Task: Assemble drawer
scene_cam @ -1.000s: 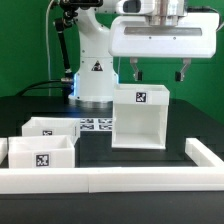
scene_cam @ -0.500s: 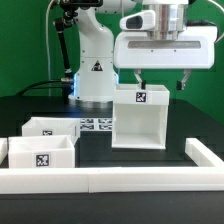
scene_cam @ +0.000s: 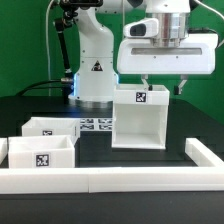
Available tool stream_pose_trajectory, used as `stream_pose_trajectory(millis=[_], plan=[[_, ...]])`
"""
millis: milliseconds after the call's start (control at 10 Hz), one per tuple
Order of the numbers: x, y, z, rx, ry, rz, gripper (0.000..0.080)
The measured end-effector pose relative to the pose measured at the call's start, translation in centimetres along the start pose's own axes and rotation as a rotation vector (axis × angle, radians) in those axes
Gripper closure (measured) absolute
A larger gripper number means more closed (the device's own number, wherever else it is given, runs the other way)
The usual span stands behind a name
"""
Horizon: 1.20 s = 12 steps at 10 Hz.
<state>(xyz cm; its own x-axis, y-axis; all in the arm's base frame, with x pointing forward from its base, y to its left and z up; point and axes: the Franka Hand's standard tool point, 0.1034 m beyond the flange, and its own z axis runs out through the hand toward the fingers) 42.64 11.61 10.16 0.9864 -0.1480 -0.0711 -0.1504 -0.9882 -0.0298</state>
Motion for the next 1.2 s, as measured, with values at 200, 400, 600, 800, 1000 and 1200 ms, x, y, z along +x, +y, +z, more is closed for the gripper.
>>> stream_pose_trajectory(millis=[200,400,600,800,1000,1200], plan=[[0.0,0.0,0.0,0.0,0.0,0.0,0.0668],[0.0,0.0,0.0,0.0,0.0,0.0,0.0763],[0.0,0.0,0.0,0.0,0.0,0.0,0.0763],[0.0,0.0,0.0,0.0,0.0,0.0,0.0763],[0.0,0.0,0.0,0.0,0.0,-0.003,0.0763],[2.2,0.0,-0.2,0.01,0.01,-0.031,0.0762]])
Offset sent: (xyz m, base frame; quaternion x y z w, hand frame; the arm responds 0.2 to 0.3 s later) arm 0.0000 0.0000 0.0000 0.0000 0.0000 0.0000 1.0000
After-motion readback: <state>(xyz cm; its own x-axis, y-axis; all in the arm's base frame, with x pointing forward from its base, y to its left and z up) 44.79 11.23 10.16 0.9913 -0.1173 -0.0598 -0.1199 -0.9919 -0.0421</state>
